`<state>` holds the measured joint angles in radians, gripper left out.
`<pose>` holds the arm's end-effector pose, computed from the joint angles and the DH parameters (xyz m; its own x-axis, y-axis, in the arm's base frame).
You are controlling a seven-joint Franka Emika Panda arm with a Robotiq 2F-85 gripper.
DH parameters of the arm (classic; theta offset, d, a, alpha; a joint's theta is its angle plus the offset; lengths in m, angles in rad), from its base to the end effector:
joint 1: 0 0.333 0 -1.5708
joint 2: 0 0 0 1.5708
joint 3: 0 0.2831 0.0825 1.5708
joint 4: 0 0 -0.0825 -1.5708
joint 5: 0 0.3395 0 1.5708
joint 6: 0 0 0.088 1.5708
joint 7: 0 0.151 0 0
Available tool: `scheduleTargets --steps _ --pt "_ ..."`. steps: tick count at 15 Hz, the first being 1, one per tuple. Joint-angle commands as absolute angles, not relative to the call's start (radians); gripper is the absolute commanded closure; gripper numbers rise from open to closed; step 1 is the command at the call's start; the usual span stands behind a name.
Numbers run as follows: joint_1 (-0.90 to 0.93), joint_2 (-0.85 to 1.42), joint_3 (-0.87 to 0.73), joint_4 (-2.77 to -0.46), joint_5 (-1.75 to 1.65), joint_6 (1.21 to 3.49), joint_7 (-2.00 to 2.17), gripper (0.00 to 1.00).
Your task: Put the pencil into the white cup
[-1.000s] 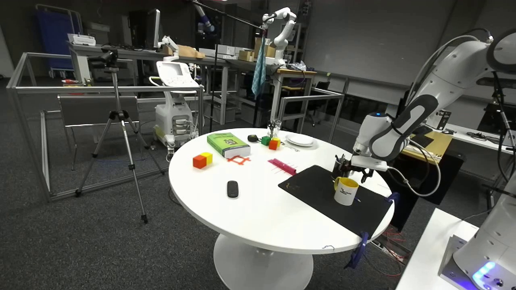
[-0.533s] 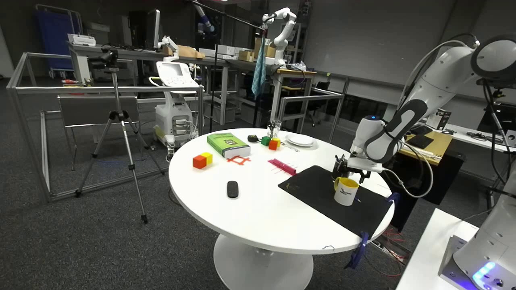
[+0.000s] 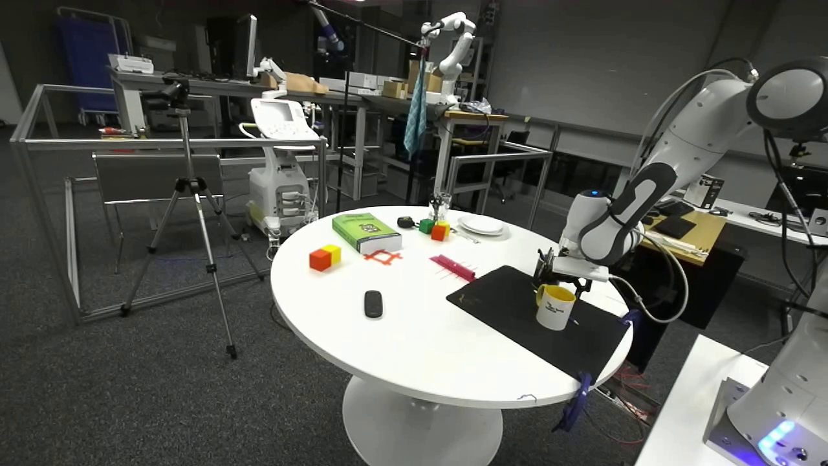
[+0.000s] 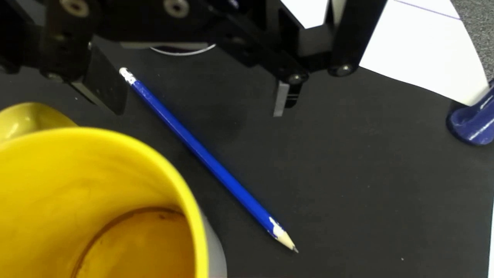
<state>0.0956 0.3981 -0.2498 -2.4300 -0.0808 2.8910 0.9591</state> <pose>0.4620 -0.0792 0.1250 0.5250 -0.8401 0.1366 -0.8491 -0.5280 0.0162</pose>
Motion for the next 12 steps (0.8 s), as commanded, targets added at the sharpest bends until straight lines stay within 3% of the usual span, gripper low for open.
scheduleTargets --steps 1,12 --pt "0.066 0.408 -0.219 -2.422 -0.002 2.904 0.896 0.0" --pt "0.115 0.413 -0.257 -2.438 0.012 2.938 0.897 0.0"
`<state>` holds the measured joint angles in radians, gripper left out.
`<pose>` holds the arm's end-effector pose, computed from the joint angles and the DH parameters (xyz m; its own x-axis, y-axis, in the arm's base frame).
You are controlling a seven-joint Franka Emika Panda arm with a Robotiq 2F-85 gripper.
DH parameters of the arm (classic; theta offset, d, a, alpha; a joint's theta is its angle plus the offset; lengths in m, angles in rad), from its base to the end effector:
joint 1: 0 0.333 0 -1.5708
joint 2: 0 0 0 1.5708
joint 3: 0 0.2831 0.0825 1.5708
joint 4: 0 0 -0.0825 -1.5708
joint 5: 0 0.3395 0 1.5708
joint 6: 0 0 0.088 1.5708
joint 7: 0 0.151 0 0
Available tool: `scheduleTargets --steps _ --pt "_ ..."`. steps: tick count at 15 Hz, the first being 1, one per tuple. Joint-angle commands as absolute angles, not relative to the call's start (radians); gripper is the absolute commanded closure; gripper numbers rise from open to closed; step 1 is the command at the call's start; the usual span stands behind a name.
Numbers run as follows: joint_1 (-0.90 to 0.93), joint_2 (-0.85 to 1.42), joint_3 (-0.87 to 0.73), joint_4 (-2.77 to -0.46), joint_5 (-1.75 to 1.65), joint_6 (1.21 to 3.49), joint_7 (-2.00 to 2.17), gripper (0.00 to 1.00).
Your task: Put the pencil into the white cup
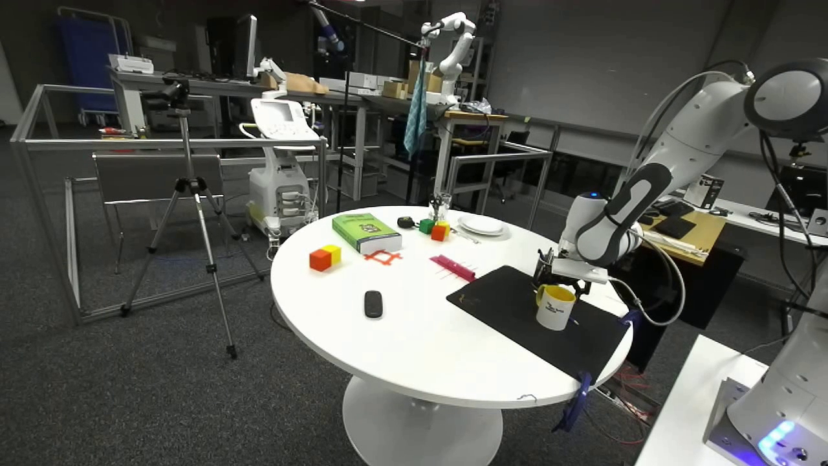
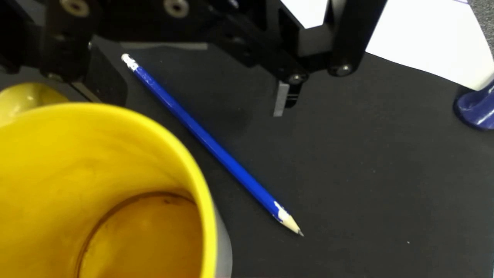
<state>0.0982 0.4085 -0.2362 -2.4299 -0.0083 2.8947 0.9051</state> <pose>0.4612 -0.0748 0.1205 0.5260 -0.8426 0.1155 -0.8487 -0.5287 0.0076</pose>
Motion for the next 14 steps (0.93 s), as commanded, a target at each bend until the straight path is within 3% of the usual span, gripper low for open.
scheduleTargets --steps 1,14 --pt "0.112 0.414 -0.255 -2.436 0.015 2.937 0.895 0.0" --pt "0.089 0.462 -0.24 -2.404 0.043 2.921 0.853 0.0"
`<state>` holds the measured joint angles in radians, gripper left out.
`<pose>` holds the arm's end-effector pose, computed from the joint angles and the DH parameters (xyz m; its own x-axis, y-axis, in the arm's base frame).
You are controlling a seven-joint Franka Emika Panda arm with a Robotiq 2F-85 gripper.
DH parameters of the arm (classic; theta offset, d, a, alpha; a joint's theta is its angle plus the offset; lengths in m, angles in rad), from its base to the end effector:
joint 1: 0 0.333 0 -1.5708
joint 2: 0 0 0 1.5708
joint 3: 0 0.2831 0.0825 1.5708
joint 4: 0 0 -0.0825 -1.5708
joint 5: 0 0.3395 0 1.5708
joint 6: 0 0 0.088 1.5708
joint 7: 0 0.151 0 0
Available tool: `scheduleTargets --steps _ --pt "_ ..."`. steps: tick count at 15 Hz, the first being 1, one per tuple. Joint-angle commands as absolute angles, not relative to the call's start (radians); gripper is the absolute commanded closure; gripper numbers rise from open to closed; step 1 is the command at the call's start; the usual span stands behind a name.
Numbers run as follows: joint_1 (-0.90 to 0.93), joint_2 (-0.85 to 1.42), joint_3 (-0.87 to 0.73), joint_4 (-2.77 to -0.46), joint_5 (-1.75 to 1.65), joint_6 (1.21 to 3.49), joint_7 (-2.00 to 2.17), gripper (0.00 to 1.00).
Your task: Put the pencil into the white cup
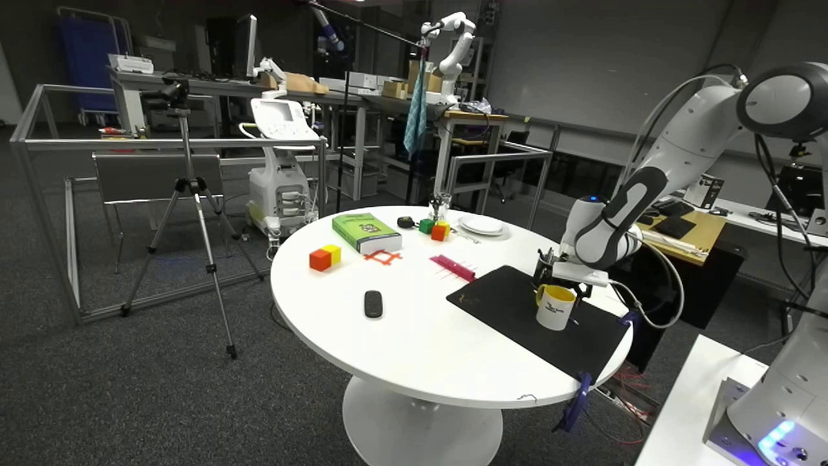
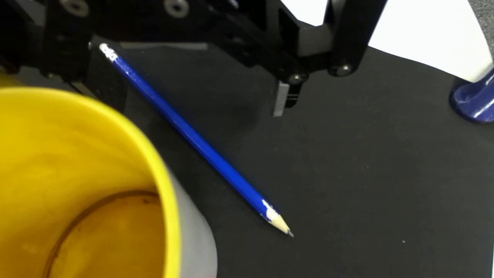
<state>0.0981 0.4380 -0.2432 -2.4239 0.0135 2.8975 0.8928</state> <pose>0.4573 -0.0803 0.1096 0.5161 -0.8499 0.1066 -0.8558 -0.5167 0.0242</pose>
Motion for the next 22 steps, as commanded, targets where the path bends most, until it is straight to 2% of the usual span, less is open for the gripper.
scheduleTargets --steps 1,3,4,5,14,15,17,20,22 --pt "0.091 0.467 -0.242 -2.402 0.043 2.922 0.853 0.0" --pt "0.094 0.476 -0.244 -2.396 0.043 2.919 0.852 0.0" --pt "0.096 0.482 -0.246 -2.391 0.043 2.918 0.853 0.25" --pt "0.097 0.487 -0.247 -2.388 0.042 2.915 0.853 0.26" --pt "0.102 0.496 -0.253 -2.366 0.039 2.906 0.851 0.95" --pt "0.105 0.496 -0.254 -2.366 0.038 2.907 0.85 0.99" --pt "0.12 0.499 -0.268 -2.366 0.027 2.914 0.857 0.97" --pt "0.158 0.503 -0.306 -2.371 -0.011 2.926 0.857 1.0" --pt "0.187 0.501 -0.333 -2.377 -0.037 2.933 0.852 0.98"
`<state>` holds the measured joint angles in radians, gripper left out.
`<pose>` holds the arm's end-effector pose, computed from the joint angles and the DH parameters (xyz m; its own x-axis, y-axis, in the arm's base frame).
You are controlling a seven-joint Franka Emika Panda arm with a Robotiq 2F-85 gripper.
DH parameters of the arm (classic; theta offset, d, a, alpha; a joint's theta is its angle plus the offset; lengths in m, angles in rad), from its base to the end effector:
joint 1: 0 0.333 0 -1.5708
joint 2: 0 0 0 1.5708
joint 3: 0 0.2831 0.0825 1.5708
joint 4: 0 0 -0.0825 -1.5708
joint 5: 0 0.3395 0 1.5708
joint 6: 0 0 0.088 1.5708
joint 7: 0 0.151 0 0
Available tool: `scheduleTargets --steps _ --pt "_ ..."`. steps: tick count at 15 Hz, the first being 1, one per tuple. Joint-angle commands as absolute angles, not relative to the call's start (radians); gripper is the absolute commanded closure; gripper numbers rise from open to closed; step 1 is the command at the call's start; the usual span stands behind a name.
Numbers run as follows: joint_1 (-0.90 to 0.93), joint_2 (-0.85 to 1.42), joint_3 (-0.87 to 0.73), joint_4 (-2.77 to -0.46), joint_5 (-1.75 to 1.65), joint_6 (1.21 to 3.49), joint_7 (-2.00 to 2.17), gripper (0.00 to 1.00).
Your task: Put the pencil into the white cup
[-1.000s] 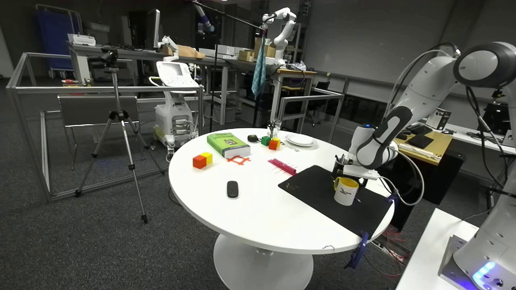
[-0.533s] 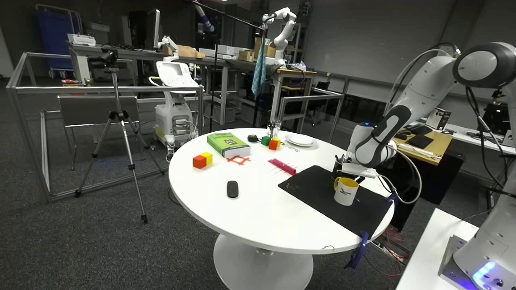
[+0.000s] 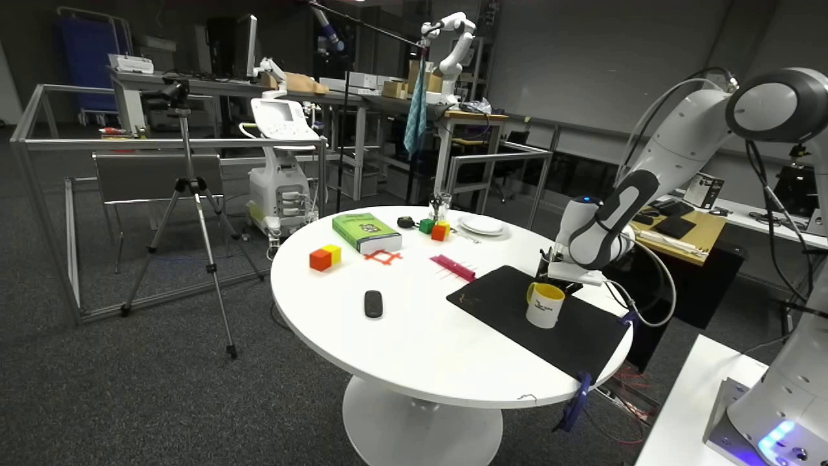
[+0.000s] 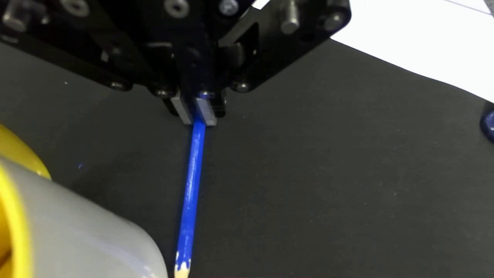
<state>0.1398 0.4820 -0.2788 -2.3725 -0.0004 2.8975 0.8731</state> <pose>0.4717 -0.0808 0.1058 0.5560 -0.8201 0.1354 -0.8300 -0.5566 0.0373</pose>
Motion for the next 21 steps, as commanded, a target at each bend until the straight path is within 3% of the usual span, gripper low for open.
scheduleTargets --steps 1,13,21 --pt "0.202 0.5 -0.346 -2.379 -0.047 2.934 0.853 0.98" --pt "0.431 0.45 -0.574 -2.428 -0.235 2.912 0.909 0.98" --pt "0.762 0.435 -0.877 -2.455 -0.448 2.827 1.098 0.98"
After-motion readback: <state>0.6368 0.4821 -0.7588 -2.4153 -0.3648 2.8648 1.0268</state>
